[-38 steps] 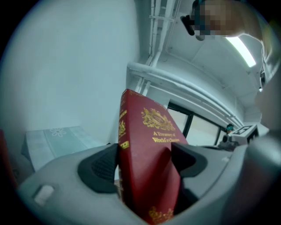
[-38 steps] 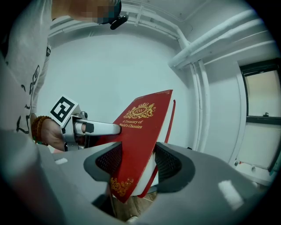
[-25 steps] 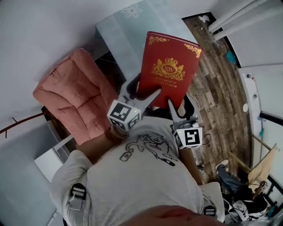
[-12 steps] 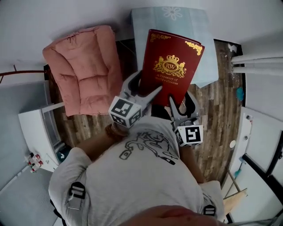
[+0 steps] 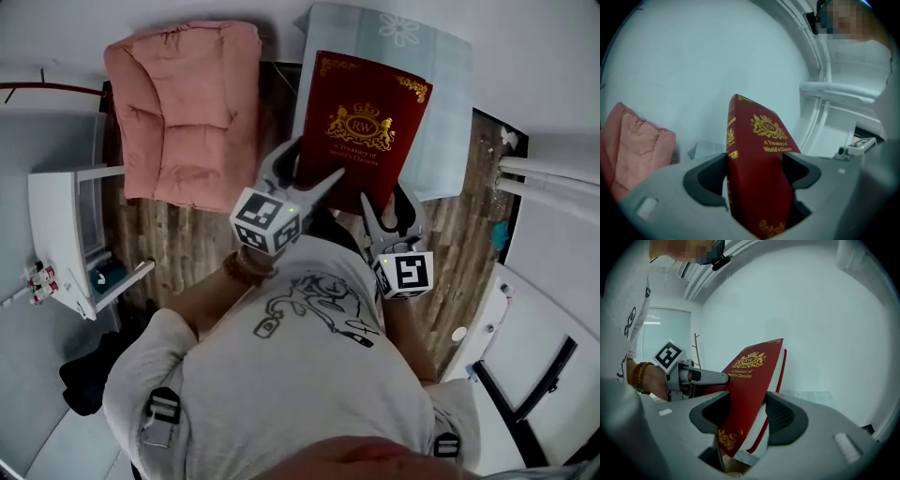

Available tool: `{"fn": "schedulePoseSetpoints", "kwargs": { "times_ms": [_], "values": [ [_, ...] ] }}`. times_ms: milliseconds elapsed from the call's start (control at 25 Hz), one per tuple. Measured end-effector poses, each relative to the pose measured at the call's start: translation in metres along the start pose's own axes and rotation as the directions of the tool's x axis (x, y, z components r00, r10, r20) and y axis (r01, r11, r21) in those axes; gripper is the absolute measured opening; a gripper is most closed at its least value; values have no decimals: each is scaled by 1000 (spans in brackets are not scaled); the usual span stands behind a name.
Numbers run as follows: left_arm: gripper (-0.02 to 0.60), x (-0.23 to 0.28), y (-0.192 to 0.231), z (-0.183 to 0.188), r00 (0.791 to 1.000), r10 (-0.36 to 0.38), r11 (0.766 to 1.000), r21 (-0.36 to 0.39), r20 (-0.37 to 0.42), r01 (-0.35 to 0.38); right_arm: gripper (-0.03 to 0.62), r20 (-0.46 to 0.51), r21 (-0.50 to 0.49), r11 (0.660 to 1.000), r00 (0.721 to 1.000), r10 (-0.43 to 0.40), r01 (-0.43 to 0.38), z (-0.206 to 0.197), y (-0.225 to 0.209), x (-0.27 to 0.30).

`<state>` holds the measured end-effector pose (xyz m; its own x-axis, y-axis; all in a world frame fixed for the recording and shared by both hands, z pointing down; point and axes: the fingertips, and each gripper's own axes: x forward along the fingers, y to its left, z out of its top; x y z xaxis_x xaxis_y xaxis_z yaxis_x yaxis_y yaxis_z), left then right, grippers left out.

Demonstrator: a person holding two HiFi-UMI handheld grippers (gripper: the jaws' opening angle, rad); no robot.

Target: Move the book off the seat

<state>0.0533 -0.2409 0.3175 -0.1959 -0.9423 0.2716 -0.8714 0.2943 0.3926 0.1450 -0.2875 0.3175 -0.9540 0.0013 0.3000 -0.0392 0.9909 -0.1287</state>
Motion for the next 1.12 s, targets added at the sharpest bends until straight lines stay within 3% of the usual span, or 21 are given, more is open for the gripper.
{"fn": "schedulePoseSetpoints", "kwargs": {
  "times_ms": [520,680,880,1120],
  "values": [
    [362,42,53,-29,997,48,997,-50,-59,-51,242,-80,52,997,994,68,-64,-35,-32,59],
    [359,58,66,-48,995,51,996,-65,-81,-56,242,-98,84,995,993,70,-62,-56,-44,73],
    [359,89,113,-74,991,49,993,-99,-126,-62,242,-148,122,991,986,73,-55,-89,-60,121],
    [359,116,129,-111,988,44,993,-106,-145,-60,242,-154,133,990,985,73,-53,-130,-79,136]
  ]
}}
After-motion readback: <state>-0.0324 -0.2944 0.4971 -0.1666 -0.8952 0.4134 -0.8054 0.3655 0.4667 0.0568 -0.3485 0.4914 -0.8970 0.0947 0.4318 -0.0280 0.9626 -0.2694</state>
